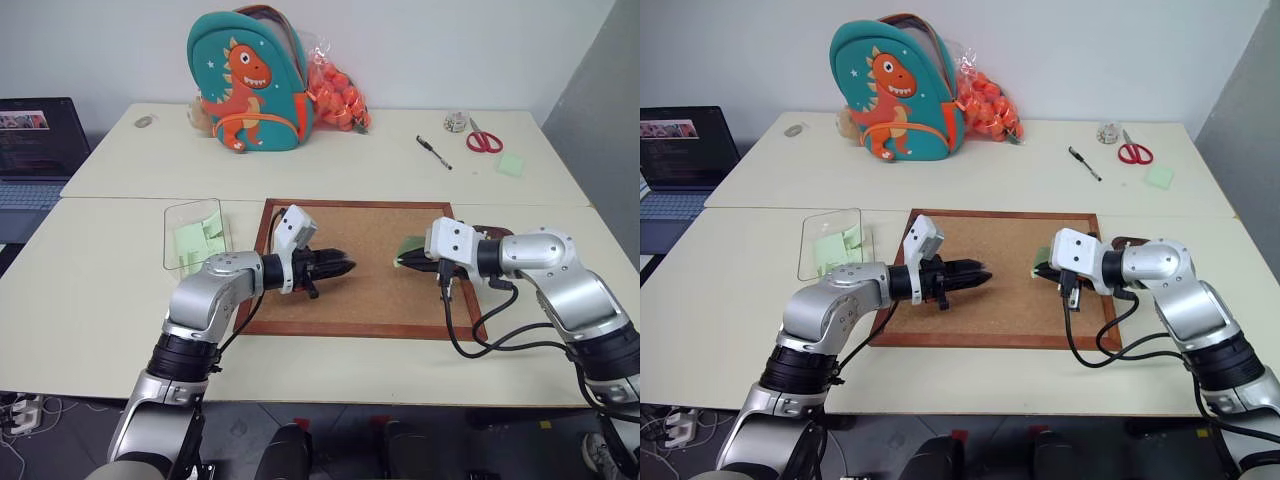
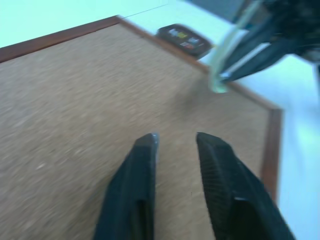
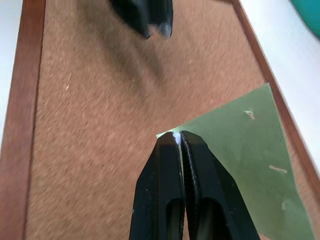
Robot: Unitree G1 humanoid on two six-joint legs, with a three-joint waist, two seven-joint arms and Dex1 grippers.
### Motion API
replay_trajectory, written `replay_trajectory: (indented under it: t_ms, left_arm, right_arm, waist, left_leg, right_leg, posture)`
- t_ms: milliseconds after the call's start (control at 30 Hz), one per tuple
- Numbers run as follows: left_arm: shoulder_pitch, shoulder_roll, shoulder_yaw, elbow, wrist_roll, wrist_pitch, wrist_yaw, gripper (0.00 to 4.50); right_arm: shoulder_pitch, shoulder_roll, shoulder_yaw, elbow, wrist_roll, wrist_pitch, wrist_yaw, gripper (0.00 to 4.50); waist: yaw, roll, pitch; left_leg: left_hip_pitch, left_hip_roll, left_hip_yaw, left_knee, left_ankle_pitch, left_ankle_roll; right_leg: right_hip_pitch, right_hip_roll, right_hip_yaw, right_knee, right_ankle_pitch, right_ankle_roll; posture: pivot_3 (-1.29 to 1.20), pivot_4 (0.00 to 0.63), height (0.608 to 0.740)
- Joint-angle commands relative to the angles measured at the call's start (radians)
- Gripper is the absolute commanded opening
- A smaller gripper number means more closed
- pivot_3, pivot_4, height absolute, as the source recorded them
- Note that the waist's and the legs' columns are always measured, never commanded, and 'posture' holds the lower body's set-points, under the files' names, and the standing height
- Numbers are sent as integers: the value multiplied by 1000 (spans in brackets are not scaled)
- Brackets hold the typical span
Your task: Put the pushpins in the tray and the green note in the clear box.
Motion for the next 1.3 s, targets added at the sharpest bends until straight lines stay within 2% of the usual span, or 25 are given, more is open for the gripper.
replay_trajectory:
  t_ms: [33,167,833,1067,1200,1300]
  left_arm:
    - [-20,15,-20,-57,-23,-40,-59,2192]
    - [-44,-7,-39,-28,27,-156,-53,2958]
    - [-127,-152,-37,119,44,-217,15,2958]
    - [-133,-165,-43,149,49,-231,15,2958]
    - [-129,-171,-48,157,56,-236,18,2320]
    - [-127,-179,-53,161,61,-239,22,1657]
  right_arm:
    - [-33,13,6,-12,-10,-11,13,0]
    - [-44,31,20,-24,-23,-7,8,0]
    - [-15,44,37,-64,-81,-39,7,0]
    - [-13,50,36,-53,-85,-52,6,0]
    - [-14,54,35,-48,-87,-58,4,0]
    - [-14,56,35,-47,-88,-60,4,0]
  waist:
    - [0,0,0]
    - [1,-1,1]
    - [1,-1,1]
    - [0,-1,1]
    - [0,-1,1]
    - [0,-1,1]
  left_leg:
    - [0,1,0,0,0,0]
    - [0,1,0,0,0,0]
    - [0,-1,0,1,0,0]
    - [0,-1,0,1,0,0]
    - [0,0,0,1,0,0]
    - [0,0,0,1,0,0]
  right_leg:
    - [0,0,0,0,0,0]
    - [0,-1,0,0,0,0]
    - [0,-1,0,0,0,0]
    - [0,-1,0,0,0,0]
    - [0,-1,0,0,0,0]
    - [0,-1,0,0,0,0]
  posture:
    - [0,150,740]
    - [0,150,740]
    - [0,150,740]
    - [0,150,740]
    - [0,150,740]
    - [0,150,740]
